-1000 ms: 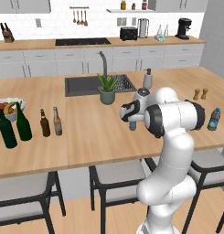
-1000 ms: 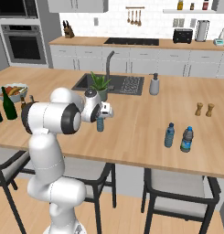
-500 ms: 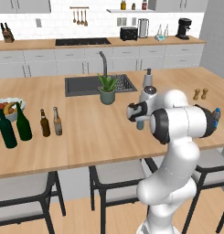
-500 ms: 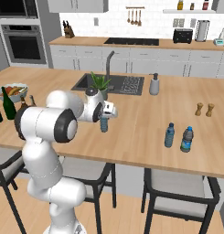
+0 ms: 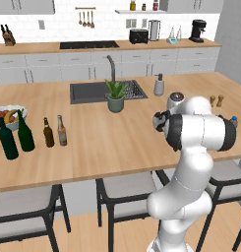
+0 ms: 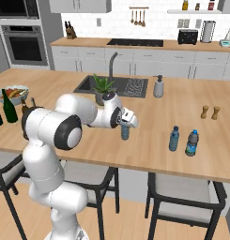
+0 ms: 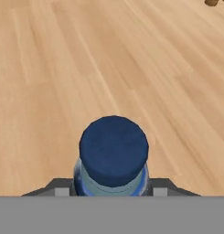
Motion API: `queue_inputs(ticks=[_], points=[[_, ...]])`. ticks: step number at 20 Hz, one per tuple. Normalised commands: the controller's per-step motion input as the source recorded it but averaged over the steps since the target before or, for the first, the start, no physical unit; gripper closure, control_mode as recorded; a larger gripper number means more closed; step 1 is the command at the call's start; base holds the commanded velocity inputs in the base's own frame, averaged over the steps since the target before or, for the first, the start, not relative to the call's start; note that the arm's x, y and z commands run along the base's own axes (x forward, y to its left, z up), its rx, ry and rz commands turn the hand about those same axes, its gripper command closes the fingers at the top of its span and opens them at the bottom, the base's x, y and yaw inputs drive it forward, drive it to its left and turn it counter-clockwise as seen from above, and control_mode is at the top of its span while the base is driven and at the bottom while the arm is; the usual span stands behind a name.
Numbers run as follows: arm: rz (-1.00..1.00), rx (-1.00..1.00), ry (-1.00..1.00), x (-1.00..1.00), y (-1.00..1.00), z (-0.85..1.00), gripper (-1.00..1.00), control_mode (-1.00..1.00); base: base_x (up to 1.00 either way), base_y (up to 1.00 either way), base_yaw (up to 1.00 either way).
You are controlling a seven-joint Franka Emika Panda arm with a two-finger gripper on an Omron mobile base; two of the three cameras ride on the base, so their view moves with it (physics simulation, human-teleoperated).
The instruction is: Move the plastic bottles in the middle to the plastics group, and the glass bottles in the middle to the glass group.
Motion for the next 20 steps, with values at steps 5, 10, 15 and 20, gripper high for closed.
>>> queue_inputs(ticks=[5,10,15,20], points=[[-0.32,0.11,0.0,-0.12,-1.0,0.0,1.0,-1.0,0.0,0.0,0.0],[-0.26,0.06,0.0,-0.17,-0.97,0.0,1.0,-1.0,0.0,0.0,0.0],[-0.23,0.02,0.0,0.0,-0.75,0.0,1.0,-1.0,0.0,0.0,0.0],[-0.12,0.0,0.0,0.03,-0.21,0.0,1.0,-1.0,0.0,0.0,0.0]])
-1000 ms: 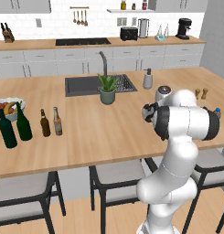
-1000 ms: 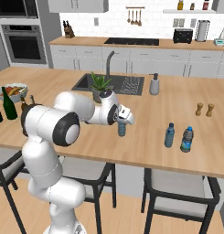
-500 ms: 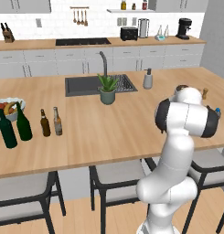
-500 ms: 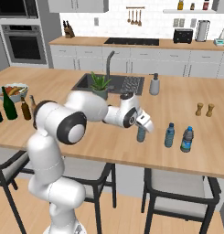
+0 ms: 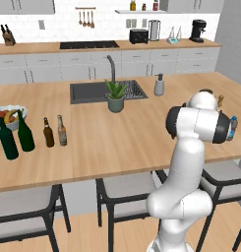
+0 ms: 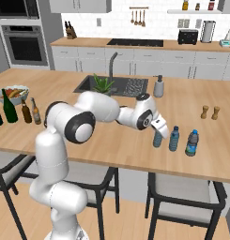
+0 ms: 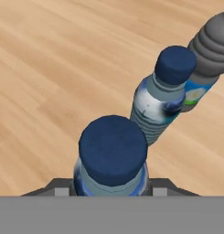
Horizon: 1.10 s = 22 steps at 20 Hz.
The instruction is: Move the plastic bottles in the middle to the plastics group, and the glass bottles in the middle to the glass group.
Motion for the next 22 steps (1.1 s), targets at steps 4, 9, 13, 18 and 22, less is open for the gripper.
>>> queue_inputs(ticks=[4,9,13,18,22], points=[[-0.07,0.0,0.0,0.14,0.01,-0.02,1.0,-1.0,0.0,0.0,0.0],[-0.11,0.0,0.0,0.07,-0.02,0.0,1.0,-1.0,0.0,0.0,0.0],[-0.13,0.0,0.0,0.0,-0.05,0.0,1.0,-1.0,0.0,0.0,0.0],[-0.11,0.0,0.0,0.01,-0.01,-0.12,1.0,-1.0,0.0,0.0,0.0],[-0.11,-0.02,0.01,0.08,-0.02,-0.46,1.0,-1.0,0.0,0.0,0.0]])
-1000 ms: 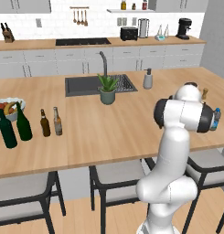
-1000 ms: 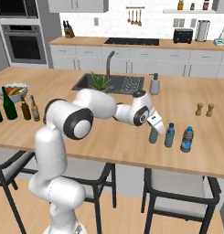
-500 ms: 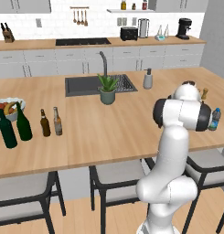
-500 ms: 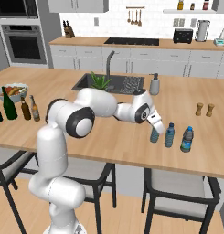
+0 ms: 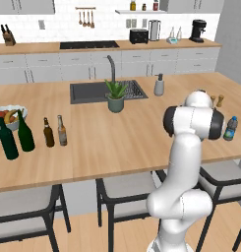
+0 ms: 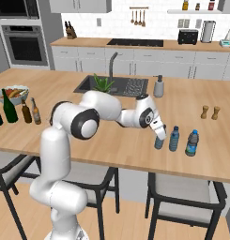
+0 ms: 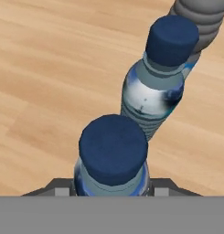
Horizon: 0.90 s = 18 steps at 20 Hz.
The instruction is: Move the plastic bottles in the middle to the plastics group, and the glass bottles in the middle to the glass group.
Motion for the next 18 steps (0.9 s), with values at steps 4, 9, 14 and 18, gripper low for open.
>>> queue_inputs(ticks=[4,9,14,18], points=[[-0.09,-0.04,0.0,0.09,0.0,-0.16,1.0,-1.0,0.0,0.0,0.0],[-0.07,-0.04,0.0,0.22,-0.02,0.11,1.0,-1.0,0.0,0.0,0.0],[-0.06,0.0,0.0,0.17,-0.22,0.01,1.0,-1.0,0.0,0.0,0.0],[-0.05,0.0,0.0,0.03,-0.28,0.0,1.0,-1.0,0.0,0.0,0.0]])
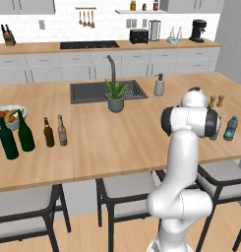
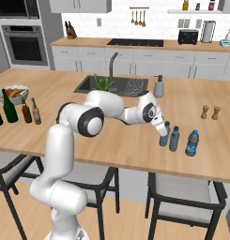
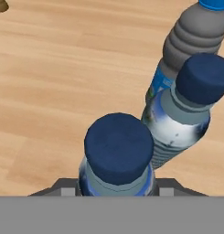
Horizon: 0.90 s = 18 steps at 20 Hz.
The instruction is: Move the plastic bottles in the middle to the plastics group, and the glass bottles in the middle to the glass group.
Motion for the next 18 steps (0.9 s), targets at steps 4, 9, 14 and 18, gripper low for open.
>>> queue_inputs(ticks=[4,9,14,18], points=[[-0.03,0.0,0.0,0.08,-0.09,0.0,1.0,-1.0,0.0,0.0,0.0],[0.0,0.0,0.01,0.13,0.0,-0.31,1.0,-1.0,0.0,0.0,0.0],[0.0,0.0,0.0,0.04,0.0,-0.34,1.0,-1.0,0.0,0.0,0.0],[0.0,0.0,0.0,0.0,0.0,-0.01,1.0,-1.0,0.0,0.0,0.0]])
